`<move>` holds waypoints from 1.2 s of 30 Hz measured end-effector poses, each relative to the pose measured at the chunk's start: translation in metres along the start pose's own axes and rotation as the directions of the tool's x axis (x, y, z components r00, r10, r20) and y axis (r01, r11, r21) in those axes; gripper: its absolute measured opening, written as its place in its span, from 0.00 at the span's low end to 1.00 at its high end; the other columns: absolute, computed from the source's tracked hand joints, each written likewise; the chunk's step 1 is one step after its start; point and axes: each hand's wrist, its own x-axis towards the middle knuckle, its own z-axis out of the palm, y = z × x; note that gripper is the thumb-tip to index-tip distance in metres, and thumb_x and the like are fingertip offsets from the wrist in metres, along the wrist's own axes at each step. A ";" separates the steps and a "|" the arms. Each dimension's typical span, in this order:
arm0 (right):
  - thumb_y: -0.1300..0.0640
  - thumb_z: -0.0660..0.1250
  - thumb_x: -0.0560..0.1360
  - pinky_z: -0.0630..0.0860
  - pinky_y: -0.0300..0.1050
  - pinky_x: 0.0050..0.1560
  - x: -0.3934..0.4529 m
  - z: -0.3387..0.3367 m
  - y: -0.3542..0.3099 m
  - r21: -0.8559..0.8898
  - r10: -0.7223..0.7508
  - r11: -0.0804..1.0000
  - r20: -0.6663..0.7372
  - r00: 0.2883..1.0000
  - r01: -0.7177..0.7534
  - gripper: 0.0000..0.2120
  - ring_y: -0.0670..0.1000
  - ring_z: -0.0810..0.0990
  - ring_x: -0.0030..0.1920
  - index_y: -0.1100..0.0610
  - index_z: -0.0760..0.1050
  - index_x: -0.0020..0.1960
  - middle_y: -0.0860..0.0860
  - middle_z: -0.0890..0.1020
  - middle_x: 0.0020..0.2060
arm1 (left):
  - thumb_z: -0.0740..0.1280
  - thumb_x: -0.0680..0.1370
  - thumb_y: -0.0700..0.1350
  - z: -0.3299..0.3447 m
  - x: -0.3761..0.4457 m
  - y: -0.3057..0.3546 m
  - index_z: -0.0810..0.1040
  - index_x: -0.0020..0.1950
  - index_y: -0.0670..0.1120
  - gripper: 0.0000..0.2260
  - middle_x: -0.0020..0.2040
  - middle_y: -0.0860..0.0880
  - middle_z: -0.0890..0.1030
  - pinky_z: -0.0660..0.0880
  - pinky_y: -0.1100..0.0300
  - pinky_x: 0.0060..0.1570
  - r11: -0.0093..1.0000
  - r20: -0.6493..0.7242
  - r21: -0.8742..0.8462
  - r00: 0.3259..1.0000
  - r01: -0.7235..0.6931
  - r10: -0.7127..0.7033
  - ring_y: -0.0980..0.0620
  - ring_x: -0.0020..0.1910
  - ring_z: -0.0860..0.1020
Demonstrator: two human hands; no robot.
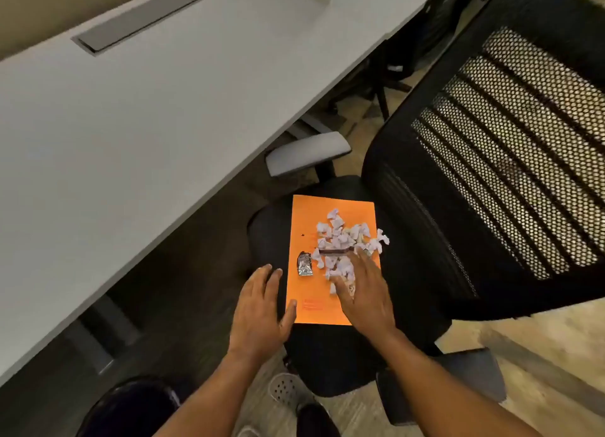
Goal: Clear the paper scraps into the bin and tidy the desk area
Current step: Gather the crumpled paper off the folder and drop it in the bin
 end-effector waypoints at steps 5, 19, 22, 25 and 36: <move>0.39 0.58 0.79 0.64 0.58 0.72 0.027 0.010 0.059 0.017 0.113 0.993 -0.033 0.993 -0.113 0.31 0.55 0.59 0.76 0.55 0.59 0.76 0.55 0.60 0.77 | 0.62 0.77 0.61 0.056 0.026 -0.001 0.66 0.74 0.42 0.32 0.75 0.41 0.64 0.59 0.47 0.73 0.997 0.051 -0.038 0.997 -0.062 0.064 0.42 0.76 0.58; 0.24 0.55 0.70 0.62 0.62 0.70 0.109 0.051 0.112 -0.114 0.135 0.984 -0.022 0.991 -0.137 0.42 0.57 0.58 0.76 0.48 0.56 0.75 0.54 0.58 0.78 | 0.57 0.65 0.79 0.159 0.106 0.024 0.56 0.78 0.50 0.49 0.78 0.42 0.56 0.55 0.36 0.72 0.994 0.122 0.046 0.988 -0.099 0.093 0.39 0.77 0.55; 0.25 0.52 0.72 0.64 0.62 0.67 0.107 0.071 0.110 -0.242 0.043 0.969 0.010 0.999 -0.039 0.39 0.57 0.60 0.74 0.46 0.57 0.76 0.54 0.61 0.77 | 0.57 0.67 0.77 0.177 0.114 0.031 0.55 0.77 0.52 0.46 0.77 0.41 0.58 0.55 0.38 0.72 0.988 0.113 0.034 0.983 -0.152 0.147 0.38 0.76 0.56; 0.31 0.52 0.76 0.72 0.60 0.57 0.105 0.084 0.113 -0.339 -0.054 0.940 -0.020 0.998 0.044 0.31 0.58 0.68 0.68 0.47 0.65 0.72 0.56 0.70 0.71 | 0.56 0.74 0.71 0.189 0.115 0.031 0.57 0.78 0.52 0.37 0.76 0.40 0.61 0.58 0.43 0.72 0.975 0.082 0.062 0.975 -0.213 0.208 0.40 0.74 0.60; 0.45 0.68 0.76 0.76 0.49 0.29 0.119 0.082 0.126 -0.382 -0.172 0.913 -0.037 0.984 0.145 0.19 0.62 0.76 0.50 0.54 0.77 0.62 0.58 0.79 0.50 | 0.69 0.74 0.48 0.184 0.151 0.022 0.78 0.53 0.43 0.12 0.47 0.39 0.77 0.69 0.53 0.25 0.923 0.097 0.152 0.934 -0.355 0.343 0.39 0.37 0.75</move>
